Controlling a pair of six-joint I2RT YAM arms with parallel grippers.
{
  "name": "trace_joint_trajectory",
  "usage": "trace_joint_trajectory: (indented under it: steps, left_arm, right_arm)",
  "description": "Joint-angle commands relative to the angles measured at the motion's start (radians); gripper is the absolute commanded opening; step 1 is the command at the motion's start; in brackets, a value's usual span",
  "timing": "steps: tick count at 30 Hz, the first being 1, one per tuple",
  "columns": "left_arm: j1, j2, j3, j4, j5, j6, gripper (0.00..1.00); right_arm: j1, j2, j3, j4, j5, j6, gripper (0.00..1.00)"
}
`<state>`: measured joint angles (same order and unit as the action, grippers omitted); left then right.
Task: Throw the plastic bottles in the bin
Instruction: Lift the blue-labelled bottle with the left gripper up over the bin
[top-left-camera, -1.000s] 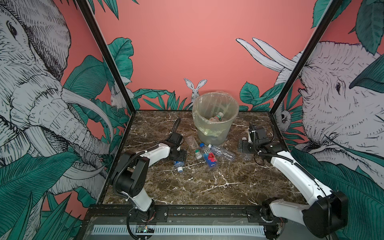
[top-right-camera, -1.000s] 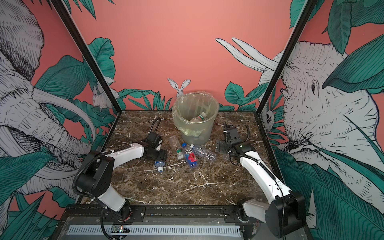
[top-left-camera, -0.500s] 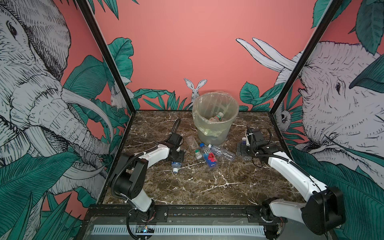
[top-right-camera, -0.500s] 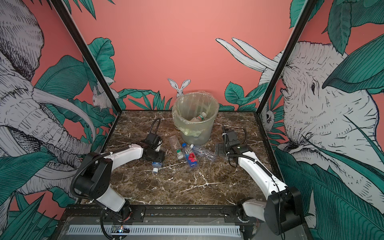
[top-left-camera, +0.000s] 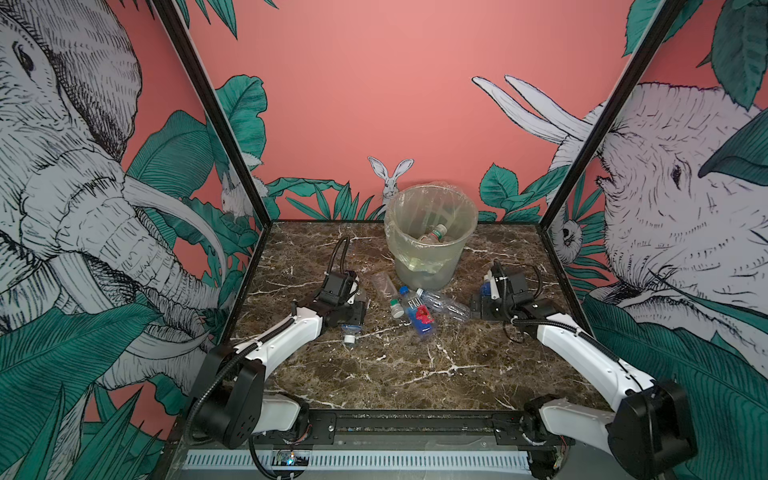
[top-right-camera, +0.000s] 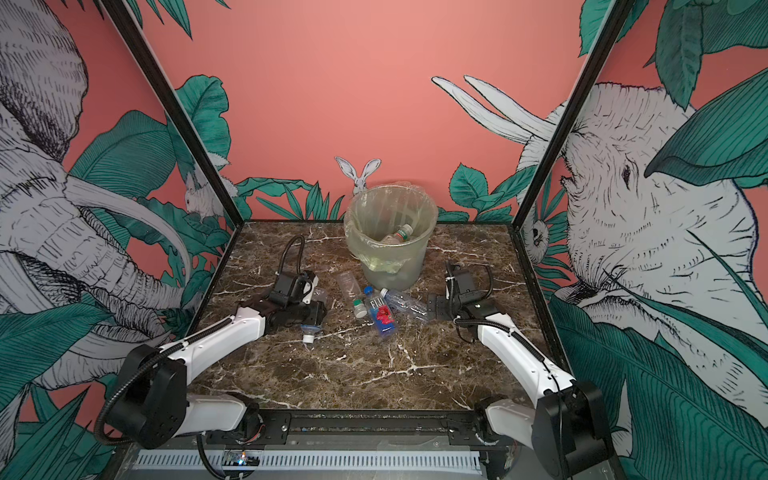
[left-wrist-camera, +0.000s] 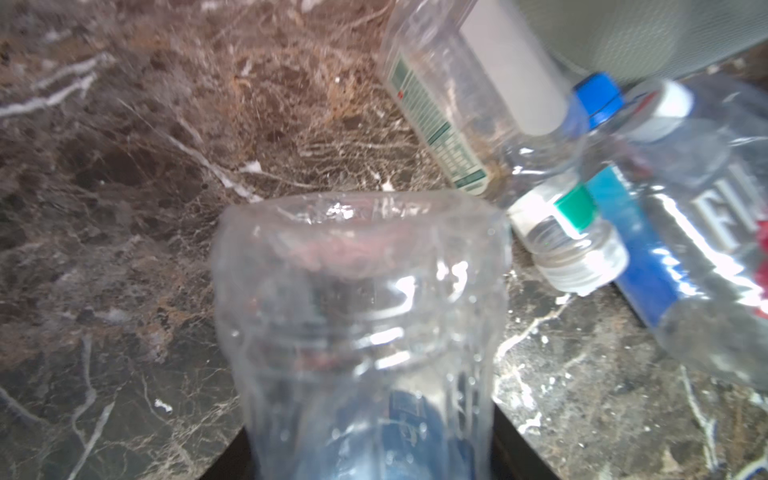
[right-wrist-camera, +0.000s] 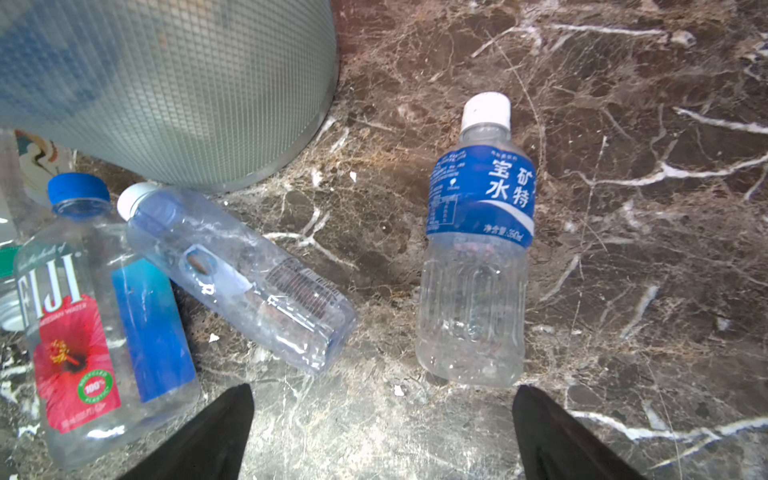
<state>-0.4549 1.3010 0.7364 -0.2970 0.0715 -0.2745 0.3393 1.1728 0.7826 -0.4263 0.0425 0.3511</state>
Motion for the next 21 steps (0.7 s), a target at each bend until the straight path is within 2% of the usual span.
trace_joint_trajectory:
  steps: [1, 5, 12, 21]
  left_arm:
    - [-0.004, -0.083, -0.047, 0.073, 0.049, 0.021, 0.59]
    - [-0.004, -0.195, -0.095, 0.136, 0.079, 0.022, 0.60]
    - [-0.004, -0.406, -0.134, 0.169, 0.046, 0.039, 0.60]
    - [-0.004, -0.486, -0.003, 0.121, 0.048, 0.050, 0.61]
  right_arm:
    - [-0.002, -0.041, -0.024, 0.070, -0.019, -0.026, 0.99]
    - [-0.002, -0.061, -0.041, 0.089, -0.028, -0.035, 0.99]
    - [-0.002, -0.072, -0.054, 0.106, -0.029, -0.038, 1.00]
    - [-0.002, -0.068, -0.060, 0.123, -0.029, -0.045, 0.99]
